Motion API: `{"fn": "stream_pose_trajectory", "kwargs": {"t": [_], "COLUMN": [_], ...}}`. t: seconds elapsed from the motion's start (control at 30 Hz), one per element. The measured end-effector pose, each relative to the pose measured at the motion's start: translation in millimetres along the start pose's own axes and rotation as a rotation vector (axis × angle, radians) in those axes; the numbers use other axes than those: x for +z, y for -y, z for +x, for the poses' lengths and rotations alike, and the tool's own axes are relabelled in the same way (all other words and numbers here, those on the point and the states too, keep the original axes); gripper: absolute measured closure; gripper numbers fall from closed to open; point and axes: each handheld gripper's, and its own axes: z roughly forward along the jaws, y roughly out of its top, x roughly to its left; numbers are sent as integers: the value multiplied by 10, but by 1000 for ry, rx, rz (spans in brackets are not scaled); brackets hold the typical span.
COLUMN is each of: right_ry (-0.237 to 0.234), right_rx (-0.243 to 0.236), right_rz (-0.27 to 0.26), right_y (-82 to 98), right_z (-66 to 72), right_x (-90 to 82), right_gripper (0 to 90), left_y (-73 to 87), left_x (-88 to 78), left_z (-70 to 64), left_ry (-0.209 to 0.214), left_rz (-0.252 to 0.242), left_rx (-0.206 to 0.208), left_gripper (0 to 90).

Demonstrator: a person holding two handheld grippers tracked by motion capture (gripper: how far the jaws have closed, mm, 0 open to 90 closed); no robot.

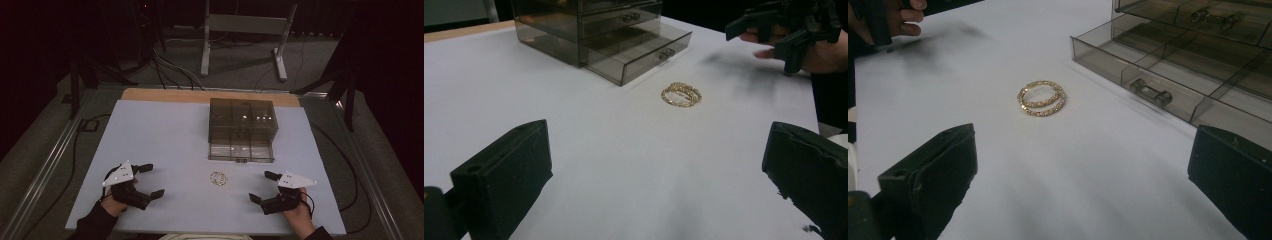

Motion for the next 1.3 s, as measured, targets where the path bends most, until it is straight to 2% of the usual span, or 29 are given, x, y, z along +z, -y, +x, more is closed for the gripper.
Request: {"fn": "stream_pose_trajectory", "kwargs": {"t": [0.5, 0.6, 0.63, 1.0, 1.3], "right_ry": [16, 36, 32, 30, 34], "right_rx": [11, -23, -19, 11, 12], "right_rz": [-6, 11, 11, -50, -59], "right_y": [-20, -38, -43, -256, -371], "right_z": [-10, 17, 21, 53, 63], "right_x": [2, 32, 34, 4, 9], "right_gripper": [0, 0, 0, 0, 0], "left_y": [2, -3, 2, -10, -1], "left_x": [-18, -20, -21, -22, -24], "left_z": [15, 8, 6, -17, -34], "left_ry": [1, 3, 3, 18, 24], "left_rz": [-22, -26, -25, -27, -23], "left_rx": [-17, -13, -16, -26, -29], "left_gripper": [6, 6, 6, 6, 6]}}
